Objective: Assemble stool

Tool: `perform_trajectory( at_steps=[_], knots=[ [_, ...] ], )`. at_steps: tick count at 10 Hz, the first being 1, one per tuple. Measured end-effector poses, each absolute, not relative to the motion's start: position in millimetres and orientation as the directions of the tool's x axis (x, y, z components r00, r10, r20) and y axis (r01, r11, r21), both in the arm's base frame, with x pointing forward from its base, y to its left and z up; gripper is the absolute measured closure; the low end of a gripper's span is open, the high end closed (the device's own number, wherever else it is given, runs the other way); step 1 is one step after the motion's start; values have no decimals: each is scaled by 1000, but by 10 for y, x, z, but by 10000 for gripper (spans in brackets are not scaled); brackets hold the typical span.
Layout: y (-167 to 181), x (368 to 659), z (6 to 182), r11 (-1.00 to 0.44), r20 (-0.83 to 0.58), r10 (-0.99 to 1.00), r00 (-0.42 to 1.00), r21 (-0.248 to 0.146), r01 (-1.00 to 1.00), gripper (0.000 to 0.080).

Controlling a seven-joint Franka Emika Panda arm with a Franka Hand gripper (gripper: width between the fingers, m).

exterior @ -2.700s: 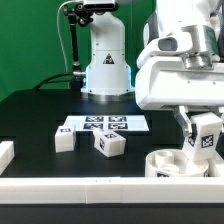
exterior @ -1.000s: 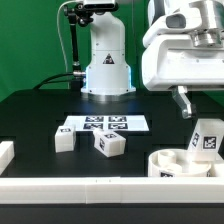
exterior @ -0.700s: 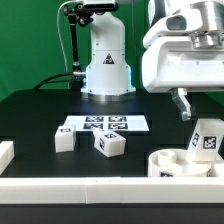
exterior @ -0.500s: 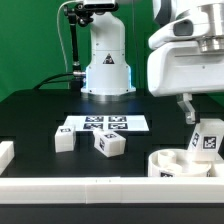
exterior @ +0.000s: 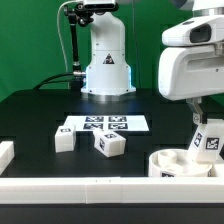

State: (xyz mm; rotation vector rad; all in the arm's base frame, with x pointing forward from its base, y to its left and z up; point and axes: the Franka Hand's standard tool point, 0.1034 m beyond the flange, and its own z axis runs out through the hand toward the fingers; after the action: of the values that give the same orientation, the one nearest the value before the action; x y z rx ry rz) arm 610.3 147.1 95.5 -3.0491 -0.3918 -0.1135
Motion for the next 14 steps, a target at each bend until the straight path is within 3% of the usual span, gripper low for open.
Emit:
perform_trajectory(
  at_steps=[2, 5, 10, 12, 14],
  knots=[
    [1409, 6146, 938, -953, 105, 295, 950, -43, 301, 150],
    [1307, 6202, 944, -817, 125, 574, 809, 33, 575, 150],
    [1209, 6219, 937, -607, 79, 795, 602, 98, 789, 150],
    [1202, 6240, 934, -409, 31, 912, 409, 144, 901, 150],
    [1191, 6243, 934, -233, -14, 971, 238, 156, 960, 150]
  ],
)
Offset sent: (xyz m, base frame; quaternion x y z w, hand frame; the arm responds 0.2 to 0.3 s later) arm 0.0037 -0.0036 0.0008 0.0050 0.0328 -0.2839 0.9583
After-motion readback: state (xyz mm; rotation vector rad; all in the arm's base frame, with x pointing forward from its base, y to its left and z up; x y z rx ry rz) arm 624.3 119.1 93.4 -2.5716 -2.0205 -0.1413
